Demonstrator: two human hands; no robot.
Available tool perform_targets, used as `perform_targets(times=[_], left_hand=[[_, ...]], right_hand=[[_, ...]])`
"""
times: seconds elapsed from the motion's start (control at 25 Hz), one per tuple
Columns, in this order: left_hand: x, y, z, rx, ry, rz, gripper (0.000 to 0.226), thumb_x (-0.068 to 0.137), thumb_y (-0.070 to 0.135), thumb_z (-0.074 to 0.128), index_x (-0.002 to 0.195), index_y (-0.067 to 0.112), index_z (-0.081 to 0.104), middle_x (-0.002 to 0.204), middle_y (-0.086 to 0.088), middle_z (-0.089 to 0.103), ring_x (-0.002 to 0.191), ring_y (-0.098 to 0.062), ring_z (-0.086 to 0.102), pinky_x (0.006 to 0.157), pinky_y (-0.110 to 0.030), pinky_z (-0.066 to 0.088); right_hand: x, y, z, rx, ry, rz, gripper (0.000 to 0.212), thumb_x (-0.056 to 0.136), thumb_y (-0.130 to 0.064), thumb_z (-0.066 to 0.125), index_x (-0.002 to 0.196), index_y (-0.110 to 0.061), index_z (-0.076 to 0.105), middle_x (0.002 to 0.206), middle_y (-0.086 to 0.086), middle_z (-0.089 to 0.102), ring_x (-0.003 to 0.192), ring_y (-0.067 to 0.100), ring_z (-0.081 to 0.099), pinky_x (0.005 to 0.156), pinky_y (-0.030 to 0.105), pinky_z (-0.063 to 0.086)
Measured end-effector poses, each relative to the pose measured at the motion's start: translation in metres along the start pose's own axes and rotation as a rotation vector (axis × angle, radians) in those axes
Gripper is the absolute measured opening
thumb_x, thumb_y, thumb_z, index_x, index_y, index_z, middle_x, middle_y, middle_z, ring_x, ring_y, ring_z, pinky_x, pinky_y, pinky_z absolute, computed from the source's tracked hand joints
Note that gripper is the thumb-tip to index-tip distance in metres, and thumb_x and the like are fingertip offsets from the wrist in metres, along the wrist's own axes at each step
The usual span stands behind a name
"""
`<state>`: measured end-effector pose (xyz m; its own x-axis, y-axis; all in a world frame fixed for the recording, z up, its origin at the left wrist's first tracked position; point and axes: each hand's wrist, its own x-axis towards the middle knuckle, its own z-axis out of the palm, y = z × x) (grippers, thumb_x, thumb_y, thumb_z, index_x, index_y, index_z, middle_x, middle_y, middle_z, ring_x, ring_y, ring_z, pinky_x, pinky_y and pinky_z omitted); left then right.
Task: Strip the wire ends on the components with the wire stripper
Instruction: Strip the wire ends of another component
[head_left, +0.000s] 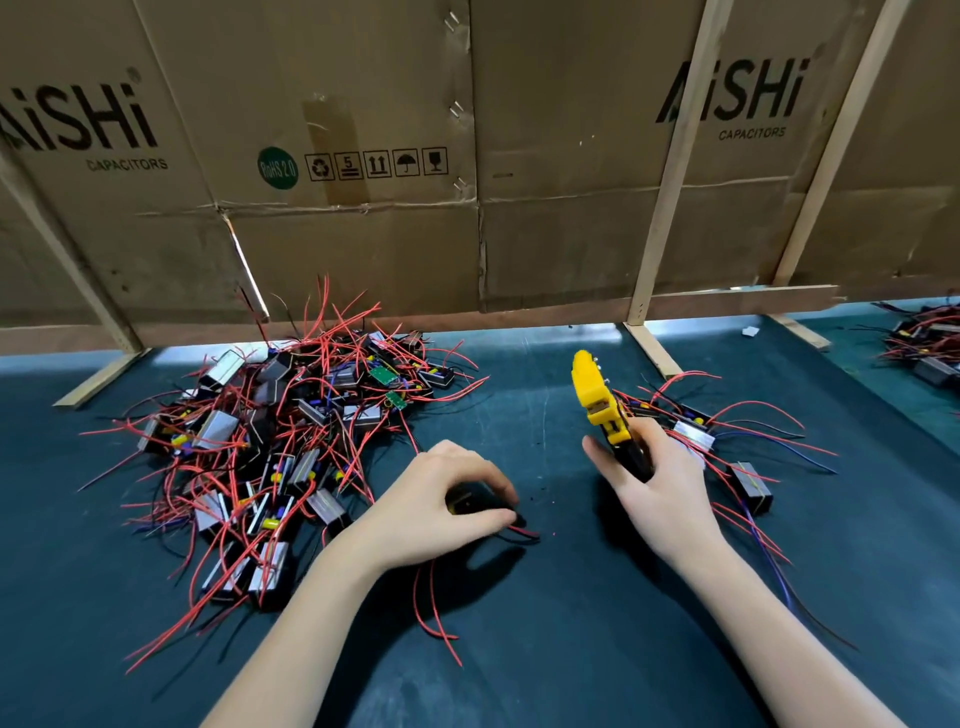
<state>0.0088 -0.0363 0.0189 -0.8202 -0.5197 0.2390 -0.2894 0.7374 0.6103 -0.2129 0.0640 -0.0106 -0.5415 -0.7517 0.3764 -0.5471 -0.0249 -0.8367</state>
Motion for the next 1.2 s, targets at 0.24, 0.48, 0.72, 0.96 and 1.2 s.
perform_targets(times=[0.24, 0.48, 0.72, 0.96, 1.2], left_hand=[[0.001, -0.002, 0.003, 0.006, -0.035, 0.009, 0.007, 0.085, 0.028, 0.075, 0.088, 0.023, 0.078, 0.085, 0.013, 0.071, 0.093, -0.006, 0.056, 0.085, -0.024, 0.044], [-0.001, -0.003, 0.004, 0.064, -0.119, 0.039, 0.009, 0.082, 0.030, 0.077, 0.082, 0.022, 0.077, 0.087, 0.011, 0.062, 0.097, -0.005, 0.050, 0.087, -0.018, 0.039], [0.001, 0.001, 0.000, -0.177, -0.012, -0.026, 0.009, 0.085, 0.019, 0.073, 0.077, 0.022, 0.075, 0.073, 0.008, 0.072, 0.074, -0.004, 0.064, 0.078, -0.021, 0.049], [0.003, 0.005, 0.004, -0.361, 0.116, -0.058, 0.011, 0.089, 0.025, 0.066, 0.080, 0.020, 0.070, 0.073, -0.003, 0.070, 0.067, -0.015, 0.064, 0.073, -0.035, 0.054], [0.005, 0.010, 0.015, -0.437, 0.191, -0.102, 0.010, 0.088, 0.018, 0.058, 0.079, 0.014, 0.061, 0.060, -0.002, 0.065, 0.057, -0.011, 0.057, 0.063, -0.023, 0.048]], right_hand=[[-0.001, -0.002, 0.000, -0.090, -0.003, -0.038, 0.024, 0.080, -0.048, 0.069, 0.090, -0.028, 0.061, 0.083, -0.007, 0.065, 0.083, 0.010, 0.058, 0.072, 0.023, 0.043], [-0.001, -0.001, 0.001, -0.248, 0.090, -0.110, 0.036, 0.076, -0.049, 0.070, 0.088, -0.018, 0.057, 0.084, -0.005, 0.060, 0.082, 0.019, 0.055, 0.075, 0.038, 0.044], [0.003, 0.006, -0.002, -0.628, 0.387, -0.200, 0.054, 0.074, -0.058, 0.061, 0.094, -0.008, 0.058, 0.086, 0.006, 0.060, 0.084, 0.034, 0.057, 0.079, 0.042, 0.035], [0.004, 0.009, -0.006, -0.802, 0.357, -0.217, 0.055, 0.070, -0.059, 0.060, 0.085, -0.007, 0.056, 0.076, 0.007, 0.060, 0.075, 0.034, 0.058, 0.073, 0.041, 0.036], [0.000, 0.008, -0.002, -0.926, 0.320, -0.312, 0.054, 0.066, -0.054, 0.072, 0.082, -0.006, 0.054, 0.076, 0.009, 0.056, 0.076, 0.034, 0.055, 0.074, 0.042, 0.036]])
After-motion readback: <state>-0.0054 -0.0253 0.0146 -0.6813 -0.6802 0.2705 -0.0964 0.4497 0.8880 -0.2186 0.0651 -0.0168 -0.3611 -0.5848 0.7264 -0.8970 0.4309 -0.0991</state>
